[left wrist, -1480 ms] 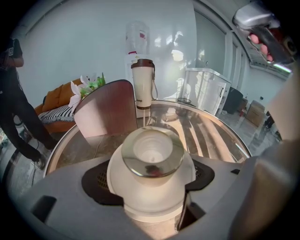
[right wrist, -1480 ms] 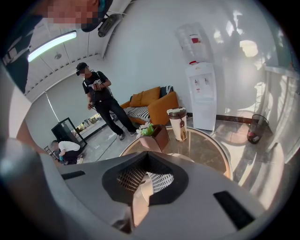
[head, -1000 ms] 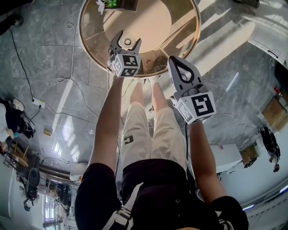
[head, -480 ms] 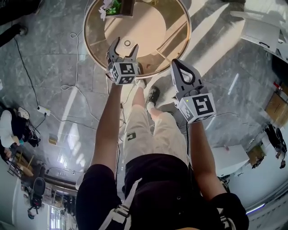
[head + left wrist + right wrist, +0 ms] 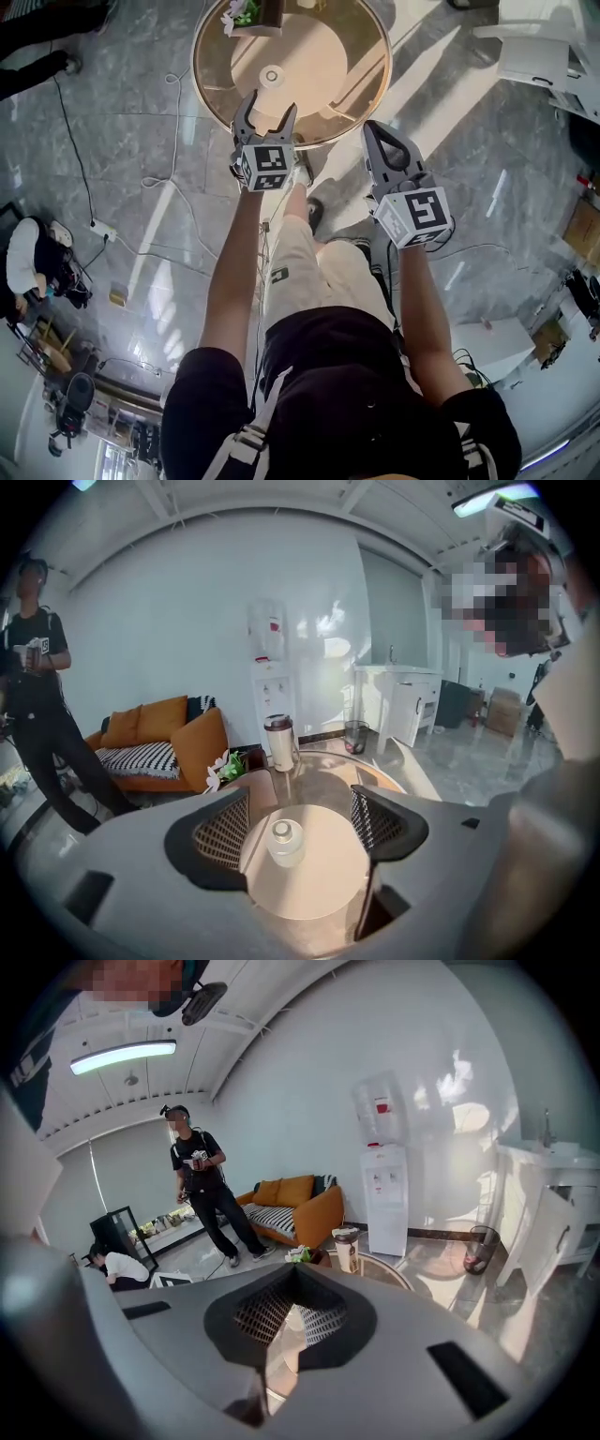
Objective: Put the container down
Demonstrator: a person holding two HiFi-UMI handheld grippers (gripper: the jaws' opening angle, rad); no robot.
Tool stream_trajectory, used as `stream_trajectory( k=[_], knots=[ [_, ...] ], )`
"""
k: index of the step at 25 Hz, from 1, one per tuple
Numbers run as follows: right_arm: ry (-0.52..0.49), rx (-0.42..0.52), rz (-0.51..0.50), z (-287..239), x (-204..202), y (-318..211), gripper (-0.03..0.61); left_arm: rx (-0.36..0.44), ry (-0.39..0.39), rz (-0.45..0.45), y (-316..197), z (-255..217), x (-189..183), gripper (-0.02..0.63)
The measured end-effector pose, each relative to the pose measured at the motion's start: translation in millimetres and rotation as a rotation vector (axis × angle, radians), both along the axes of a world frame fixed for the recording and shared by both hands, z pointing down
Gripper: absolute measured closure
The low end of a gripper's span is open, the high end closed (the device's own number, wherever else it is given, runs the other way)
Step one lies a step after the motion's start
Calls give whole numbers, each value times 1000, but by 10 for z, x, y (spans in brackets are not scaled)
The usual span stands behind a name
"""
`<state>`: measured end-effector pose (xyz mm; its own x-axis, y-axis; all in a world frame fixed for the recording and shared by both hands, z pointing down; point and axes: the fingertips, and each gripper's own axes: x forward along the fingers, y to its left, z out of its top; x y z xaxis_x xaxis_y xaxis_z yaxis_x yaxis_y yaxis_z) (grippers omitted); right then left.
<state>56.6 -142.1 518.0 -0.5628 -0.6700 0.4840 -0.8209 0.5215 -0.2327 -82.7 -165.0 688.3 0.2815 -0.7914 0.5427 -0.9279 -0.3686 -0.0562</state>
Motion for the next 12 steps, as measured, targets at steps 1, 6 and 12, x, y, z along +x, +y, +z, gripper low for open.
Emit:
stream_trajectory(
  k=[1,6,12],
  knots=[
    [-3,14,3,-97,16,95,575,7,4,-2,97,-111,12,262],
    [-28,72,23,-647,187,677,575,44,17,-8,673,-791,151,275],
    [-39,177,48,-1211,379,1268,575,134,51,1,1216,-1695,317,306]
  ],
)
